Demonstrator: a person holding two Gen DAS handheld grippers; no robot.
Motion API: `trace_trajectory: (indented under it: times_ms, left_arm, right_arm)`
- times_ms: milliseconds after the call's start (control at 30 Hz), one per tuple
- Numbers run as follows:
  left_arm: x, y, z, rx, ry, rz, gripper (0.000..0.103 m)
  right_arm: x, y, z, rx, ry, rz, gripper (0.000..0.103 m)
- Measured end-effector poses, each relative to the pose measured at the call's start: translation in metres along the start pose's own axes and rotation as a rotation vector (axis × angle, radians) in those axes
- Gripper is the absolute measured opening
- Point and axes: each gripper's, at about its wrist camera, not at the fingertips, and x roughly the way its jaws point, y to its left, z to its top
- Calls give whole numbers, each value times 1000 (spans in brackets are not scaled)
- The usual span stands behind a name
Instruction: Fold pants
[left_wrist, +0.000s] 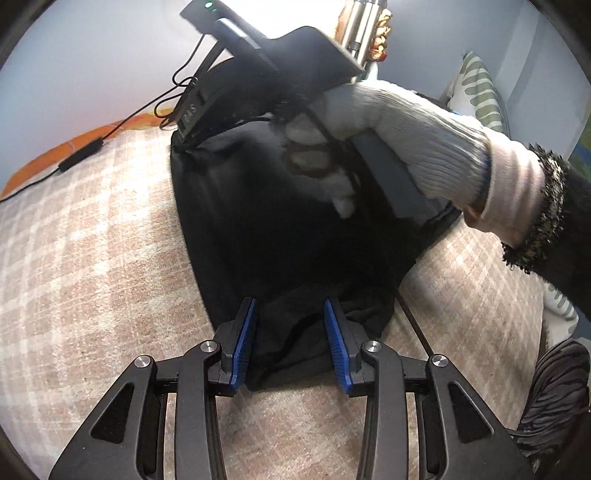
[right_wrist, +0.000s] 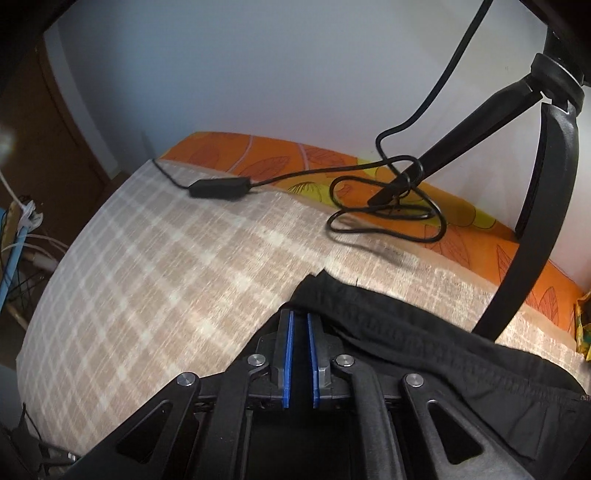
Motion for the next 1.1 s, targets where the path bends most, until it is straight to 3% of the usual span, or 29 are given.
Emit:
trace_trajectory:
  times_ms: [100,167,267,500,567,700,767,867,1100]
  left_arm:
    - [-4,3,-1,-29,-2,-4,36]
    - [-10,9,-2,-78,-12,-1,38]
    - [-19,23,-2,-151,-32,16,53]
    - [-12,45,1,-320,-13,-13,54]
    - [-5,43,1,-335,2,-18,51]
    - [4,38,4,-369,-7,-45,50]
    - [6,39,6,-388,-13,-50,36]
    - [4,40,7,-404,-49,-65,28]
    - [-5,20,11,-342,-108,-37,27]
  right_arm:
    - [4,0,2,16,-6,-3,3]
    - [0,1,2,29,-5,-2,8]
    - [-17,4,-3,37,-21,-3,27]
    - [-67,6,-29,116,-25,106,40]
    - [-72,5,-34,140,-12,122,42]
    - [-78,1,-41,206,33,124,56]
    - [-78,-1,-42,227,43,116,57]
    - [-74,-3,-41,264,67,113,58]
    - [-48,19,-32,218,140,97,58]
